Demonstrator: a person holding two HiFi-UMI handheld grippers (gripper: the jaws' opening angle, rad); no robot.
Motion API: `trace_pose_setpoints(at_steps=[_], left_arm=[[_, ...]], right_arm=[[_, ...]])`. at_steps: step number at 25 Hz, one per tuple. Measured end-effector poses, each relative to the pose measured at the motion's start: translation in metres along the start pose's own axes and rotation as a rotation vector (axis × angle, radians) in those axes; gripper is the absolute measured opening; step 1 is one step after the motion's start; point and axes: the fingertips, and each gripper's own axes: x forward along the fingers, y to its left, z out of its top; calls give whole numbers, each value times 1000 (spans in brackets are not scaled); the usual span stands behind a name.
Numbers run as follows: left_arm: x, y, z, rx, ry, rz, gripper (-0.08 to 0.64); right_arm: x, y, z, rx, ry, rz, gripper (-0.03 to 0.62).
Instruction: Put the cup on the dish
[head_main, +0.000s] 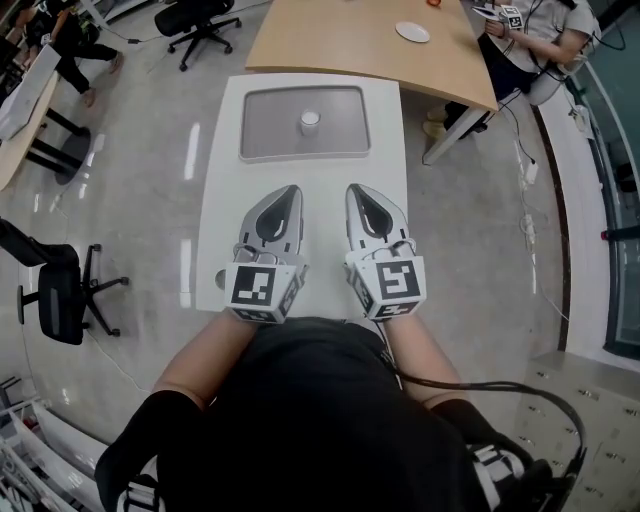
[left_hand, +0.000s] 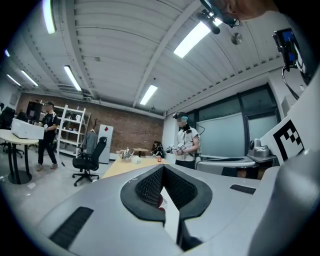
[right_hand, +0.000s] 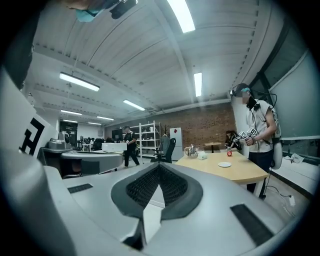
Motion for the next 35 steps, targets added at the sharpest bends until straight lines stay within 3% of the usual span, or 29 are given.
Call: trace_pose_setpoints(at_steps=[13, 21, 27, 35], left_arm=[[-39, -77, -17, 23, 49, -35, 3], [-50, -112, -23, 28, 21, -19, 3], [-57, -118, -19, 32, 37, 17, 3], [-56, -118, -17, 42, 31, 10, 3]], right_arm=[[-73, 8, -5, -3, -4, 61, 12], [-106, 4, -4, -34, -32, 89, 12], [-115, 4, -5, -25, -9, 88, 12], [-113, 8, 2, -37, -35, 101, 12]])
